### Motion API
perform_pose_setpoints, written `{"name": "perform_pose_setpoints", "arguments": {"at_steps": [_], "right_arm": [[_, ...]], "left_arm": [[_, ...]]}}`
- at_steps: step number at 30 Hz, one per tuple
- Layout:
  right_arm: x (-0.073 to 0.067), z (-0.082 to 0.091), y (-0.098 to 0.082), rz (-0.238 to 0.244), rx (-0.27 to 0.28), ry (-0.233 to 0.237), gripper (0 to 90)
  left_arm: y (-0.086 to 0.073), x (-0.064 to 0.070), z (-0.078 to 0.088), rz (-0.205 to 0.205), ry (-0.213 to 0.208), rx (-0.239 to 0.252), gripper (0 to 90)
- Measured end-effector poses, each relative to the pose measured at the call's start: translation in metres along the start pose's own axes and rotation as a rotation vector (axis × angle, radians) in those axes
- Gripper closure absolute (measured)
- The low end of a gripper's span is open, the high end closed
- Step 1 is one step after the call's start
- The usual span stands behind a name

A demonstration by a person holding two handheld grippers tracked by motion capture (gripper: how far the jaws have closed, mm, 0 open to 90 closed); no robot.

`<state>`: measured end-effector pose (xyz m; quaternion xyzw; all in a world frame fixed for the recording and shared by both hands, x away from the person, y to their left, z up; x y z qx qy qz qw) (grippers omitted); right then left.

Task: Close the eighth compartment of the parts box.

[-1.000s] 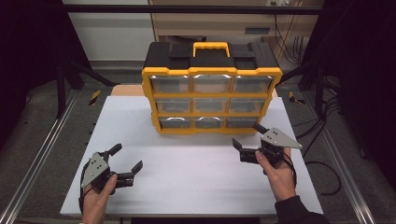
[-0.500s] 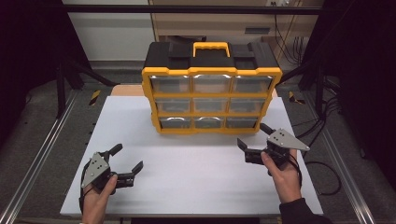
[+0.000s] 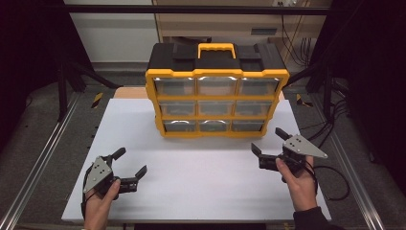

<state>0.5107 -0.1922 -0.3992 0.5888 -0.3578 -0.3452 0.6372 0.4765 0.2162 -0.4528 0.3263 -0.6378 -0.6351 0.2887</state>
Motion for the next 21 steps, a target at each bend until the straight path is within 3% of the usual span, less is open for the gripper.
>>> {"name": "perform_pose_setpoints", "arguments": {"at_steps": [21], "right_arm": [[0.015,0.021,-0.007,0.013,0.006,-0.024,3.8]], "left_arm": [[0.000,0.001,0.000,-0.006,-0.007,-0.002,1.0]]}}
Point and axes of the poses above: each handheld gripper's, and its own axes: z roughly backward along the jaws, y roughly out of its top, x roughly to its right, the point moved 9 cm from there along -z, roughly forward along the jaws, and after that the axes turned 8 degrees about x, right-handed, at the moved point
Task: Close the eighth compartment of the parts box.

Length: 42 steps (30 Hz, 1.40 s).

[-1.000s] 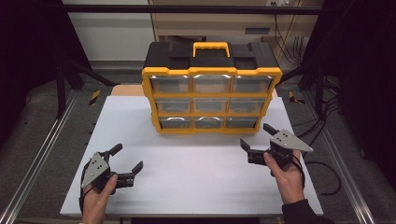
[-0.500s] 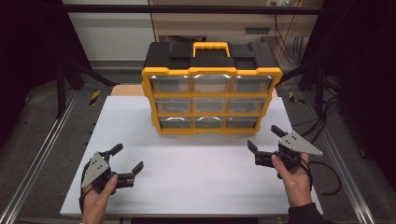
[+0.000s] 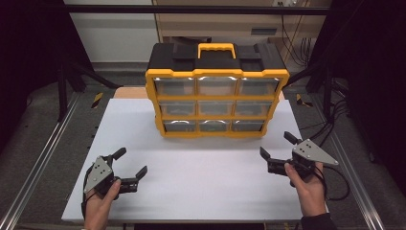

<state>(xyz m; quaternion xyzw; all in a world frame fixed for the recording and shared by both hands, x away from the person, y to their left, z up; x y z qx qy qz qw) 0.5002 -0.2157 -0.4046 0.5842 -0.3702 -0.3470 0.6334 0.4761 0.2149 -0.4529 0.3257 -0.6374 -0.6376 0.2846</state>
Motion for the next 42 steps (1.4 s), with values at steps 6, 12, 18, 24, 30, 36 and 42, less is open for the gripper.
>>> {"name": "perform_pose_setpoints", "arguments": {"at_steps": [6,12,18,24,30,36,42], "right_arm": [[0.008,0.005,-0.006,-0.017,-0.002,-0.015,3.8],[0.016,0.009,-0.013,-0.023,0.000,-0.038,4.0],[0.025,0.011,-0.023,-0.017,-0.012,-0.064,4.1],[0.029,0.012,-0.033,-0.023,-0.025,-0.067,4.1],[0.031,0.014,-0.041,-0.030,-0.038,-0.070,4.1],[0.031,0.013,-0.046,-0.035,-0.046,-0.070,4.6],[0.030,0.013,-0.051,-0.039,-0.053,-0.066,4.6]], "left_arm": [[0.000,0.000,0.000,0.000,-0.002,0.000,1.0],[-0.001,0.001,0.000,0.001,-0.003,-0.002,1.0],[-0.001,0.001,-0.001,0.001,-0.004,-0.002,1.0],[-0.001,0.001,-0.001,0.001,-0.004,-0.002,0.9],[-0.001,0.001,-0.001,0.000,-0.004,-0.003,0.9],[-0.001,0.001,-0.001,0.001,-0.005,-0.004,0.9],[-0.001,0.001,-0.001,-0.001,-0.006,-0.005,0.9]]}}
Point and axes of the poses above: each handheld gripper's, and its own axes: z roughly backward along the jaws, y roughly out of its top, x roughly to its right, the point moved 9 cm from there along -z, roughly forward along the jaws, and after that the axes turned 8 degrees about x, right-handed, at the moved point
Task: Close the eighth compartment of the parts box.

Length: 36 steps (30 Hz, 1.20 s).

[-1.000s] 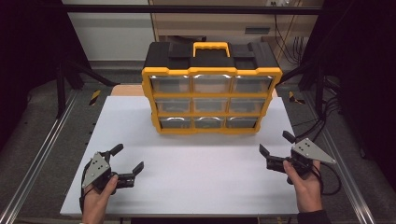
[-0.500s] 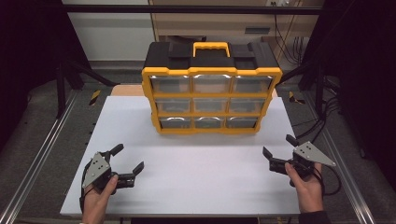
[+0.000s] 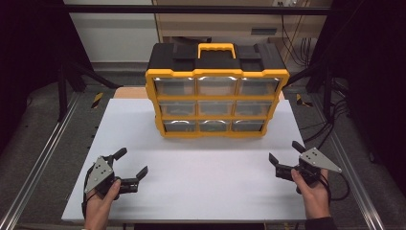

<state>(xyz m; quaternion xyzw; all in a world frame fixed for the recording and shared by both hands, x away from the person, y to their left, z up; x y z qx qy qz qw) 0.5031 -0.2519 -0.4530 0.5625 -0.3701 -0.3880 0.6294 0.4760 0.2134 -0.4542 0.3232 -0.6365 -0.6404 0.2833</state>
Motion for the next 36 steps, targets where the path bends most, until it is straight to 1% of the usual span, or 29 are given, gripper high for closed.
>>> {"name": "perform_pose_setpoints", "arguments": {"at_steps": [3,9,15,17,19,20,22,25,27,30,36], "right_arm": [[0.000,0.000,-0.003,0.007,-0.003,-0.001,4.6],[-0.003,-0.001,-0.007,-0.001,-0.010,0.005,4.9],[-0.005,-0.001,-0.010,0.009,-0.012,0.011,5.1],[-0.007,-0.001,-0.011,-0.003,-0.017,0.017,5.1],[-0.006,-0.002,-0.012,0.011,-0.016,0.016,5.3],[-0.008,-0.002,-0.013,0.002,-0.020,0.019,5.4],[-0.008,-0.002,-0.013,0.008,-0.018,0.022,5.6],[-0.011,-0.003,-0.014,0.002,-0.019,0.026,5.5],[-0.011,-0.004,-0.016,0.012,-0.022,0.021,5.3],[-0.015,-0.006,-0.017,0.009,-0.025,0.030,5.4],[-0.022,-0.009,-0.019,0.015,-0.011,0.052,5.1]], "left_arm": [[0.000,0.000,0.000,0.000,0.000,0.000,0.9],[0.000,0.000,0.000,-0.001,-0.001,0.000,0.9],[0.000,0.000,0.000,-0.002,-0.001,-0.001,0.9],[0.000,0.000,0.000,-0.002,-0.001,0.000,0.9],[0.000,0.000,0.000,-0.002,-0.001,0.000,0.9],[0.000,0.000,0.000,-0.002,-0.001,0.000,0.9],[0.000,0.000,0.000,-0.003,-0.002,0.000,0.9],[0.000,0.000,0.000,-0.003,-0.002,-0.001,0.9],[0.000,0.000,0.000,-0.004,-0.003,-0.001,0.9],[0.000,0.000,0.000,-0.005,-0.002,0.000,0.9],[0.000,0.001,0.001,-0.006,-0.001,-0.001,0.9]]}}
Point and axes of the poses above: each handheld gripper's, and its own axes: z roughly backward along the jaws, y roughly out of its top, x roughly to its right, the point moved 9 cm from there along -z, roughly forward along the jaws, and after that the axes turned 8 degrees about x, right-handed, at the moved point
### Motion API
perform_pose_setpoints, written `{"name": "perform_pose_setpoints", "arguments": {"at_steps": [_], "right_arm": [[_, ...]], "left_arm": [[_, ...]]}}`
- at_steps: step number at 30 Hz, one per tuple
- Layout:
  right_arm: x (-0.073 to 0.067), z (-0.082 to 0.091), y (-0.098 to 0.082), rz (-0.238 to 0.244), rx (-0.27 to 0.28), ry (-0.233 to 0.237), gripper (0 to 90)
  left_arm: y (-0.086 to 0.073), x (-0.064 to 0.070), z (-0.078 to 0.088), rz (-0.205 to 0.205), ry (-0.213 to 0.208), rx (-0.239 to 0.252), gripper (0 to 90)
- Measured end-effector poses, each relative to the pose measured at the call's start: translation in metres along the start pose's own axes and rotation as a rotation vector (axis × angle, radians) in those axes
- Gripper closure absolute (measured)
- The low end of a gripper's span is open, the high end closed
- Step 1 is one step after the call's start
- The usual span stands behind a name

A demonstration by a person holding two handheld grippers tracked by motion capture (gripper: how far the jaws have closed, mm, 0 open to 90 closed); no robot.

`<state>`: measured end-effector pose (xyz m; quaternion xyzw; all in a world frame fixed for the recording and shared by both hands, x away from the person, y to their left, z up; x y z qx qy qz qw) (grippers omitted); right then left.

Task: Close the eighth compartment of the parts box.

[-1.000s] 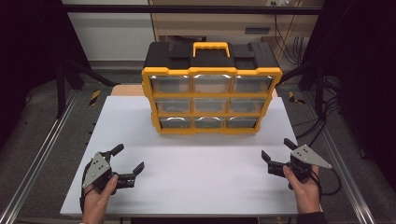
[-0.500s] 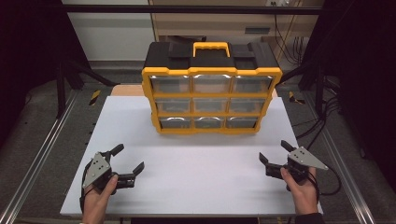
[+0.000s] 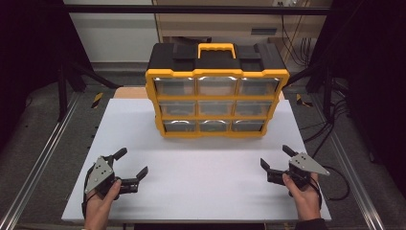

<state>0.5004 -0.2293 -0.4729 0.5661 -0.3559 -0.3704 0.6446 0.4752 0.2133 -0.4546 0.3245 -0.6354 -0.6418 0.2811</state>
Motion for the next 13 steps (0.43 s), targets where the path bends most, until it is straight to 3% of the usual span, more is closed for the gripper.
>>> {"name": "perform_pose_setpoints", "arguments": {"at_steps": [8,13], "right_arm": [[-0.013,-0.008,-0.004,0.021,0.049,0.059,5.1],[-0.012,-0.009,-0.010,0.041,0.040,0.078,7.0]], "left_arm": [[-0.003,-0.002,0.004,0.014,0.013,0.002,0.9],[-0.003,-0.003,0.003,0.010,0.014,0.002,1.0]]}}
Point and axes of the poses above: each handheld gripper's, and its own axes: z roughly backward along the jaws, y roughly out of its top, x roughly to its right, the point moved 9 cm from there along -z, roughly forward along the jaws, and after that the axes turned 8 degrees about x, right-handed, at the moved point
